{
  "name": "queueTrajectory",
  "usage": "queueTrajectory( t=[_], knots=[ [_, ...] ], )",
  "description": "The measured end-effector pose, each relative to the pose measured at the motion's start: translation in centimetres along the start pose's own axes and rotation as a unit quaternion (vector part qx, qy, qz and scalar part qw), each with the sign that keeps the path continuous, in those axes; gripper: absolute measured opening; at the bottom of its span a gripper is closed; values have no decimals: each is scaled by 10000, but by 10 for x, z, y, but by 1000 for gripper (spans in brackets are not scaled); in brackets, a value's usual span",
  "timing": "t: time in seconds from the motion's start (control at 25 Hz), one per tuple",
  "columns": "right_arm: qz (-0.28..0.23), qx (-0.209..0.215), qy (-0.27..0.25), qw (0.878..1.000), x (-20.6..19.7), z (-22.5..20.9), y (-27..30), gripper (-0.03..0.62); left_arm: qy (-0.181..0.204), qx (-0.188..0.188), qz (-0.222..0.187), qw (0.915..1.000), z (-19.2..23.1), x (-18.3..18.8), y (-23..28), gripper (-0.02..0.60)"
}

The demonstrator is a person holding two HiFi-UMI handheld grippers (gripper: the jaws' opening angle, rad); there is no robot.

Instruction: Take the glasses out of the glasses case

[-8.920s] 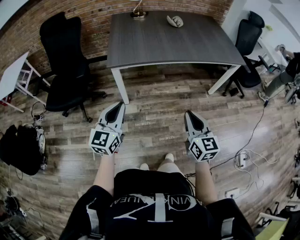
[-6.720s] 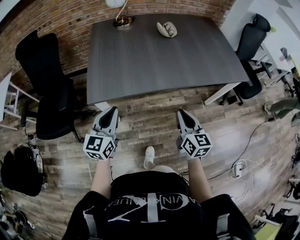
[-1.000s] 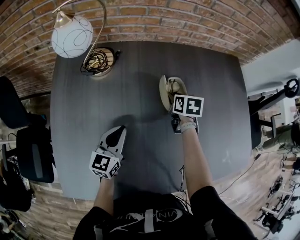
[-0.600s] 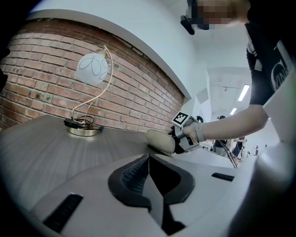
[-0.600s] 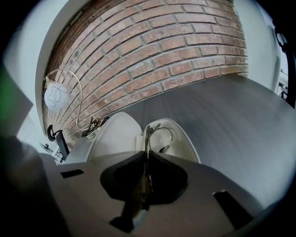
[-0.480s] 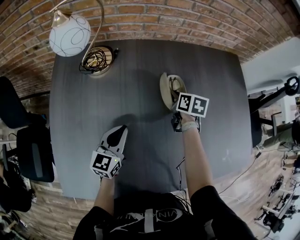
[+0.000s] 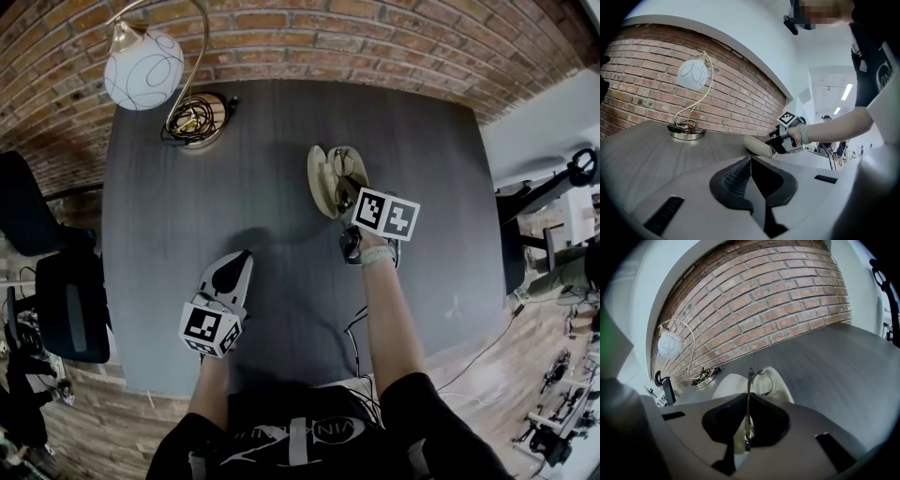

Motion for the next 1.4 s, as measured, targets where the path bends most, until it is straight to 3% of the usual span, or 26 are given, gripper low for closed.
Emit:
queueTrajectory(
  t=[0.44,0.84,1.4],
  knots=[
    [-351,497,-209,9979,4,34,-19,35,66,83,-60,9999,-6,5,-21,18],
    [-657,737,-330,9946,0,55,-53,34,99,293,-231,9993,1,16,-46,17],
    [-969,974,-412,9897,-27,81,-112,34,261,258,-407,9985,6,34,-75,17]
  ],
)
Point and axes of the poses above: the fingertips, and each gripper's own axes: y forward along the fingers, z to its left, x out of its top, the point moved 5 cm from there along -y, backward along the fingers, and after that the axes turned 1 degree about y, right-handed, at the moved point
